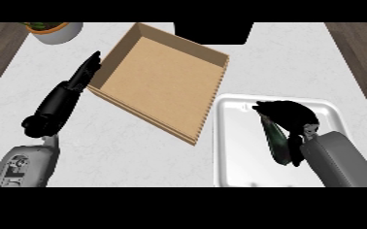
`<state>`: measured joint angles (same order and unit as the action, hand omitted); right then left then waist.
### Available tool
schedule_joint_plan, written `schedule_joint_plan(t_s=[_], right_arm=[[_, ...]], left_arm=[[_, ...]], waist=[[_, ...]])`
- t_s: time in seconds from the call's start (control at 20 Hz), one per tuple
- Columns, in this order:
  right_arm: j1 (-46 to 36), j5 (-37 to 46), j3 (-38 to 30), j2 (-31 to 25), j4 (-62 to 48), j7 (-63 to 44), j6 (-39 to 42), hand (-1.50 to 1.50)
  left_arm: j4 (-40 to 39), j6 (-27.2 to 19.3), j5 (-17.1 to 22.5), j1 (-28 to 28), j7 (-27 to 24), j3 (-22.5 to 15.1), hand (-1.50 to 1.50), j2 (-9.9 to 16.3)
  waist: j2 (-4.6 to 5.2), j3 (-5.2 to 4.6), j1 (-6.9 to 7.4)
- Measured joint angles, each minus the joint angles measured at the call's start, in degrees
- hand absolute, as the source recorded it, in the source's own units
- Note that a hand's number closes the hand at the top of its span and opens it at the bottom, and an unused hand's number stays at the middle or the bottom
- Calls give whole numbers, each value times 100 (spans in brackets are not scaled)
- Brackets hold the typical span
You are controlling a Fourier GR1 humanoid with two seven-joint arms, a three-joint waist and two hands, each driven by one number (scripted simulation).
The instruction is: Pick the eggplant from the tray and place it in the cardboard box
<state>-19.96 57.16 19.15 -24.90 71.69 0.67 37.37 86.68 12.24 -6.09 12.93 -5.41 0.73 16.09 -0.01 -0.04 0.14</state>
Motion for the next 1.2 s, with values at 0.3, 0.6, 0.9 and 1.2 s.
schedule_joint_plan(t_s=[0.3,0.6,0.9,1.2], right_arm=[[150,280,60,15,-84,592,-464,150],[88,573,58,125,-328,1112,-1236,150],[-293,765,593,1347,-96,581,-1389,150],[-1033,358,1519,2203,165,-293,-1925,150]], left_arm=[[182,53,-54,-76,112,16,0,-110],[121,-41,-226,-2,139,-24,0,-248],[75,68,-224,107,138,-81,0,-282],[38,220,-230,344,84,-326,0,-398]], waist=[[-30,-28,-1],[-42,-52,-11],[-16,-32,166],[86,5,759]])
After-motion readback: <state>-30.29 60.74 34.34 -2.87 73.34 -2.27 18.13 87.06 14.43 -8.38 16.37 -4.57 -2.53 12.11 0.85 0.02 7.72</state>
